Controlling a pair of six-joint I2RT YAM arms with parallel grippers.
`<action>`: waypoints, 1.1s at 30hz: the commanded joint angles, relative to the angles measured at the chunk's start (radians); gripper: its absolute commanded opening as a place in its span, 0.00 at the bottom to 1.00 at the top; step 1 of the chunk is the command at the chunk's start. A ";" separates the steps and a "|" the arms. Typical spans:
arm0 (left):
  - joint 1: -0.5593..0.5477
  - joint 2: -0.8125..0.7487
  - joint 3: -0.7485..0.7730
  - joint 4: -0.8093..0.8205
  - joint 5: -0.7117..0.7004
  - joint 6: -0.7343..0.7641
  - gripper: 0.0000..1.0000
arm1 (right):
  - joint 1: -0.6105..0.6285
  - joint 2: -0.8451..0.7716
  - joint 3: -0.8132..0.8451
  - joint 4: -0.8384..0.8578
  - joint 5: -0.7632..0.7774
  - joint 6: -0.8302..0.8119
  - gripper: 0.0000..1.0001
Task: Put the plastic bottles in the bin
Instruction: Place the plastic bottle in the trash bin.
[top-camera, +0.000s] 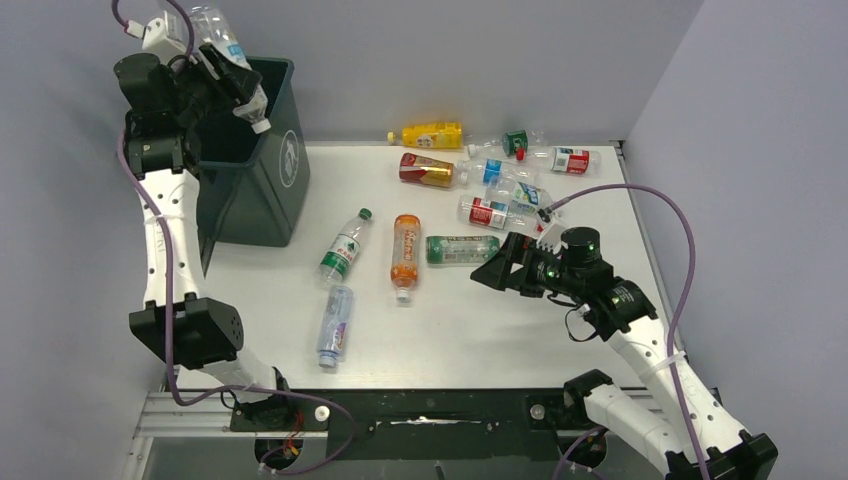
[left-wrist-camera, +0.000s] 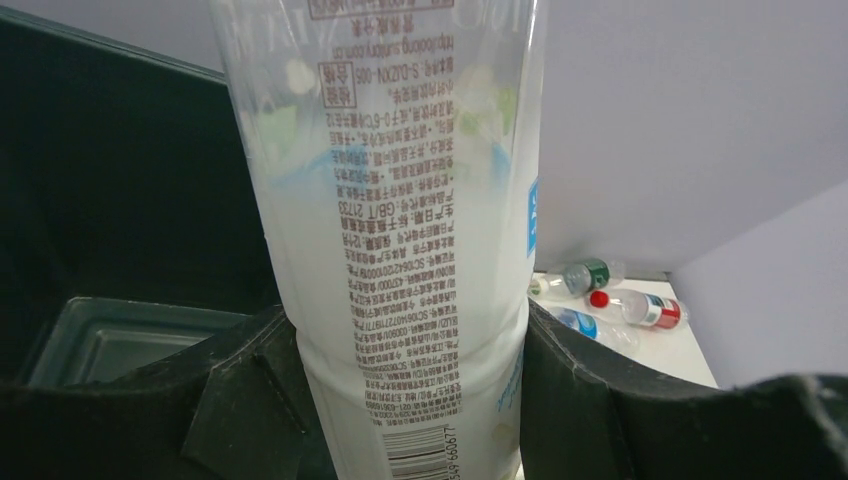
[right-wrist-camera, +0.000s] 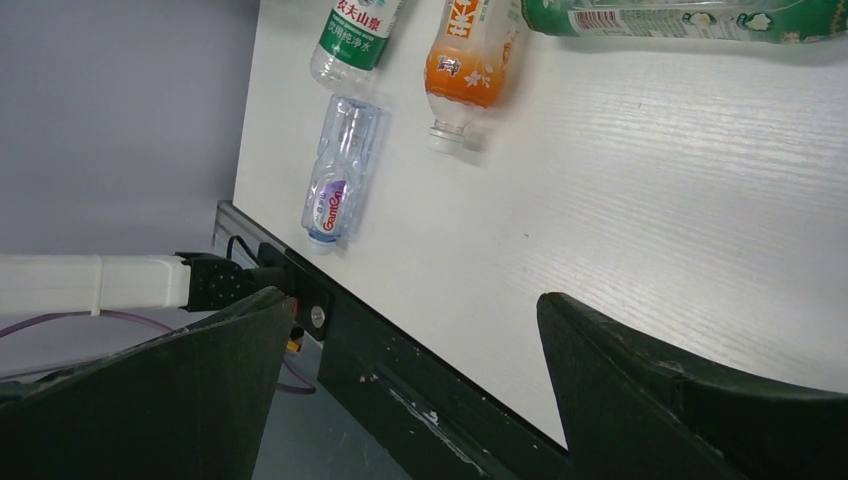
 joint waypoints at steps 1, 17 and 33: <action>0.050 0.029 0.053 0.126 -0.033 -0.037 0.52 | -0.001 0.004 -0.011 0.052 -0.025 0.011 0.98; 0.099 0.147 0.237 -0.099 -0.210 0.071 0.83 | -0.011 0.142 0.070 -0.023 0.157 -0.112 0.98; -0.025 -0.015 0.113 -0.142 -0.216 0.028 0.86 | -0.326 0.541 0.358 0.060 0.231 -0.286 0.93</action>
